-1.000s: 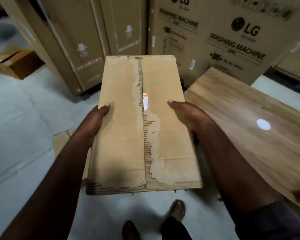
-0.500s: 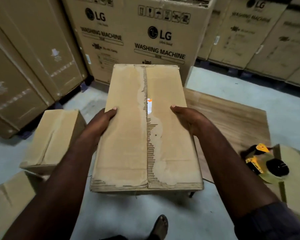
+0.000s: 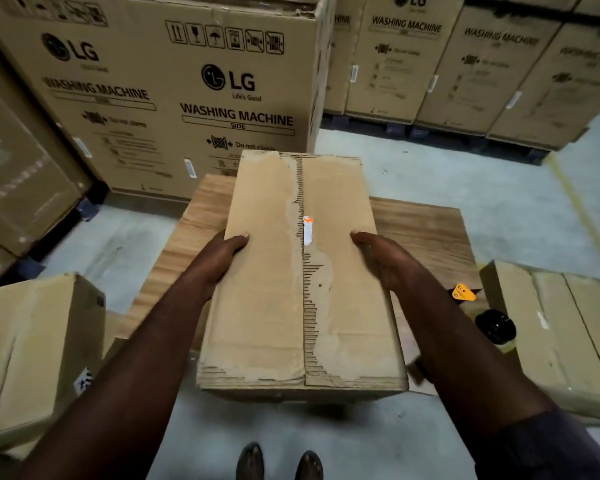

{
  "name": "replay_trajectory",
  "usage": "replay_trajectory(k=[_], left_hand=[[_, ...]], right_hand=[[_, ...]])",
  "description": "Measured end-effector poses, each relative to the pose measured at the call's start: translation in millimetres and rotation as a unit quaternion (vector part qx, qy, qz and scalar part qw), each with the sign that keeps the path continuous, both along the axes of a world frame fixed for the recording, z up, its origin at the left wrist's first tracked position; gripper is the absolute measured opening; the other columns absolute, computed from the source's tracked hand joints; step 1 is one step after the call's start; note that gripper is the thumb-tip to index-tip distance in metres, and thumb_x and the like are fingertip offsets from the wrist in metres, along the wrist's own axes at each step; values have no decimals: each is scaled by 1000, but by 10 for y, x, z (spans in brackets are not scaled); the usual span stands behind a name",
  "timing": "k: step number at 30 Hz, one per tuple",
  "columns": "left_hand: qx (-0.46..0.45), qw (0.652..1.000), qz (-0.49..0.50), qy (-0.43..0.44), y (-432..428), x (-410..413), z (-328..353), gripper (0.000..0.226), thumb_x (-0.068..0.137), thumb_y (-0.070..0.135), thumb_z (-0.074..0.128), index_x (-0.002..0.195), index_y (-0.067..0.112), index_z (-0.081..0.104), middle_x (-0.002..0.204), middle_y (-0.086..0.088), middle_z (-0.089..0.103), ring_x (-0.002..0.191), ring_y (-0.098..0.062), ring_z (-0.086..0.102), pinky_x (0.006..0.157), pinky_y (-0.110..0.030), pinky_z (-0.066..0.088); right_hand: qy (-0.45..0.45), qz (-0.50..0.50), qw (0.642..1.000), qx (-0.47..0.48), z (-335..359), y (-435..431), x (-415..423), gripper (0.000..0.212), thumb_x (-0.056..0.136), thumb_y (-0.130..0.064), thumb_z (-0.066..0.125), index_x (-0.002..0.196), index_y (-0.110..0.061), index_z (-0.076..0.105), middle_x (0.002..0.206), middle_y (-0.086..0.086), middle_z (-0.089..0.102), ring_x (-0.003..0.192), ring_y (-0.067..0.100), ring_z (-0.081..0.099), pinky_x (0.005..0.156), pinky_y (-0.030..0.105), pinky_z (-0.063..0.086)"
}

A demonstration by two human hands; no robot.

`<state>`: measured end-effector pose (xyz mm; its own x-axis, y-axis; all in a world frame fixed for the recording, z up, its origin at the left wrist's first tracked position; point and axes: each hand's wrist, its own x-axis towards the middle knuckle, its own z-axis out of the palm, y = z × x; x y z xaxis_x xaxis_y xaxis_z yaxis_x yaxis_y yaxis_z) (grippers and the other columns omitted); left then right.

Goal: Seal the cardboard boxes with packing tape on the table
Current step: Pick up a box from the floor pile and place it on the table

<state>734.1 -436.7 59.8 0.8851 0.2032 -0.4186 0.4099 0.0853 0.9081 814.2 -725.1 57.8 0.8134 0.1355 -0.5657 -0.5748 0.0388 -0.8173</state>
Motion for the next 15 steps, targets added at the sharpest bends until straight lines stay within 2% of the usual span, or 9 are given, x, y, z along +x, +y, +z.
replay_trajectory(k=[3, 7, 9, 11, 13, 14, 15], left_hand=[[1, 1000, -16, -1, -34, 195, -80, 34, 101, 19, 53, 134, 11, 59, 116, -12, 72, 92, -24, 73, 68, -30, 57], [5, 999, -34, 6, -100, 357, -192, 32, 102, 18, 53, 134, 13, 58, 116, -8, 73, 91, -20, 73, 65, -26, 57], [31, 998, -45, -3, -121, 400, -287, 34, 103, 19, 54, 137, 15, 57, 120, -5, 71, 103, -21, 70, 74, -28, 57], [92, 994, -55, -17, -138, 434, -361, 38, 102, 24, 56, 139, 16, 55, 127, -4, 68, 113, -22, 66, 90, -34, 54], [204, 977, -52, -29, -155, 431, -403, 48, 100, 28, 59, 145, 16, 48, 138, -6, 60, 123, -25, 59, 105, -37, 46], [284, 956, -55, -40, -178, 386, -412, 55, 100, 27, 59, 150, 13, 41, 146, -9, 53, 131, -27, 51, 110, -36, 40], [359, 930, -62, -59, -229, 295, -423, 60, 100, 23, 56, 154, 9, 33, 155, -12, 41, 141, -29, 41, 115, -34, 30]], right_hand=[[-18, -15, 1000, -10, -101, -82, 130, 28, 98, -18, 62, 120, -2, 67, 108, 10, 73, 79, 15, 72, 74, 24, 60], [-66, -37, 996, -42, -274, -190, 218, 36, 100, -16, 59, 133, -1, 60, 123, 14, 70, 110, 29, 69, 103, 42, 51], [-97, -40, 992, -71, -401, -227, 210, 35, 102, -20, 58, 133, -4, 61, 124, 13, 70, 112, 27, 68, 105, 43, 51], [-143, -34, 979, -138, -426, -238, 149, 37, 100, -32, 60, 132, -13, 63, 122, 2, 71, 110, 19, 68, 103, 41, 51], [-213, 5, 940, -266, -372, -247, 58, 42, 98, -41, 57, 134, -19, 59, 122, -6, 66, 111, 14, 62, 96, 29, 46], [-264, 26, 904, -335, -372, -250, 10, 47, 98, -40, 55, 139, -17, 53, 130, -1, 61, 119, 17, 56, 97, 27, 41], [-317, 62, 863, -389, -367, -248, -59, 56, 98, -39, 54, 147, -13, 44, 145, 6, 52, 133, 22, 47, 105, 28, 36]])
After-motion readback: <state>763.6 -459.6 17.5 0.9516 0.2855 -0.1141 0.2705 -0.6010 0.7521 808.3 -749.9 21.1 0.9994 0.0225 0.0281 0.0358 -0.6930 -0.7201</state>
